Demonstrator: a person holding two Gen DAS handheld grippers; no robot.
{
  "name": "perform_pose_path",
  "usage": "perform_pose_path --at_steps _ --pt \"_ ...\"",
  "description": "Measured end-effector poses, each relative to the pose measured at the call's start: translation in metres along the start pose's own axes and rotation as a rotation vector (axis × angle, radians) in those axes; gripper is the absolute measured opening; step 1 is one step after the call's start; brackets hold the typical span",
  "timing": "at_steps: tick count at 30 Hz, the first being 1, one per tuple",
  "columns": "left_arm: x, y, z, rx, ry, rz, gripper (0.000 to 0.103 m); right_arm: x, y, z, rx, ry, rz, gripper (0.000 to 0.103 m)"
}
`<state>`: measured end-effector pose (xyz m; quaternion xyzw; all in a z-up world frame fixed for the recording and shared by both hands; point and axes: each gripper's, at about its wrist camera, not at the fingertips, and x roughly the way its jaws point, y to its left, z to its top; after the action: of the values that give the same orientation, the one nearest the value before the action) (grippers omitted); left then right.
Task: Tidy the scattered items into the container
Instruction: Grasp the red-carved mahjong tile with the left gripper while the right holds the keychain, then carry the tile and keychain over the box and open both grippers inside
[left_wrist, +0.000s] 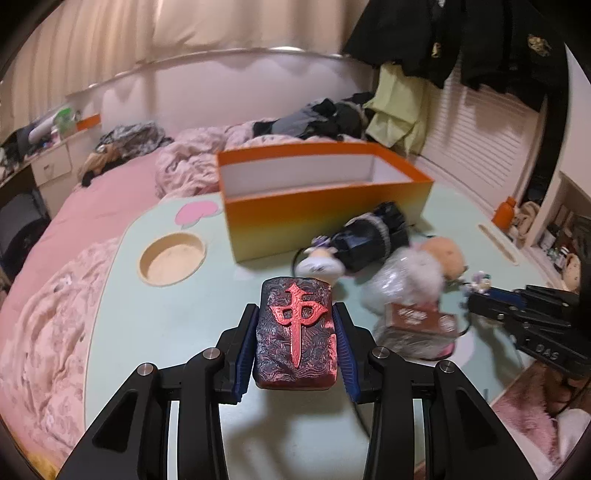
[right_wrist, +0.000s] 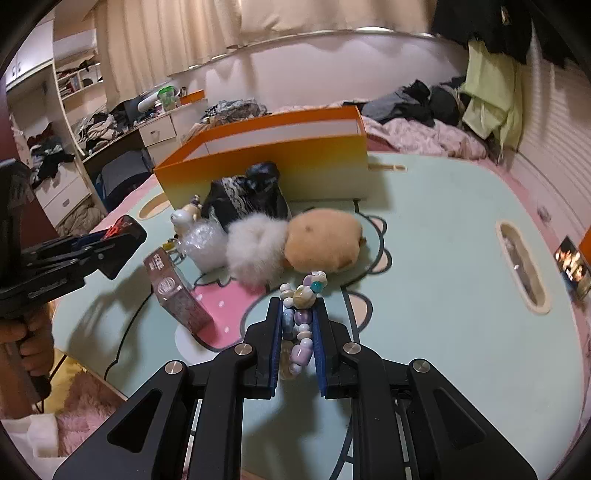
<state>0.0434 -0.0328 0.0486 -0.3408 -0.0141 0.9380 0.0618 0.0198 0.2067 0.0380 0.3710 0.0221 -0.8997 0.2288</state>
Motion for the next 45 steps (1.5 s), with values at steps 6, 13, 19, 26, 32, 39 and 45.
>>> perform_pose_path --at_steps 6,13,19,26,32,39,45 --pt "-0.004 -0.010 0.014 0.016 -0.032 -0.021 0.038 -0.007 0.006 0.016 -0.040 -0.035 -0.003 0.016" --pt "0.001 -0.010 0.045 0.008 -0.051 -0.040 0.038 -0.010 0.014 0.059 -0.083 -0.104 -0.006 0.016" --pt "0.020 0.000 0.091 0.000 -0.058 -0.040 0.038 0.006 0.017 0.104 -0.103 -0.121 -0.001 0.016" --pt "0.063 0.007 0.130 0.015 -0.011 0.039 0.038 0.043 0.003 0.142 -0.052 -0.074 0.025 0.016" --pt "0.090 0.014 0.137 -0.020 0.040 0.040 0.038 0.071 -0.006 0.150 -0.032 -0.032 0.005 0.016" --pt "0.117 0.014 0.140 -0.048 0.101 0.026 0.038 0.085 -0.005 0.158 -0.039 0.004 0.013 0.016" --pt "0.139 0.024 0.148 -0.126 0.139 -0.004 0.056 0.108 -0.013 0.177 0.005 0.054 0.051 0.017"
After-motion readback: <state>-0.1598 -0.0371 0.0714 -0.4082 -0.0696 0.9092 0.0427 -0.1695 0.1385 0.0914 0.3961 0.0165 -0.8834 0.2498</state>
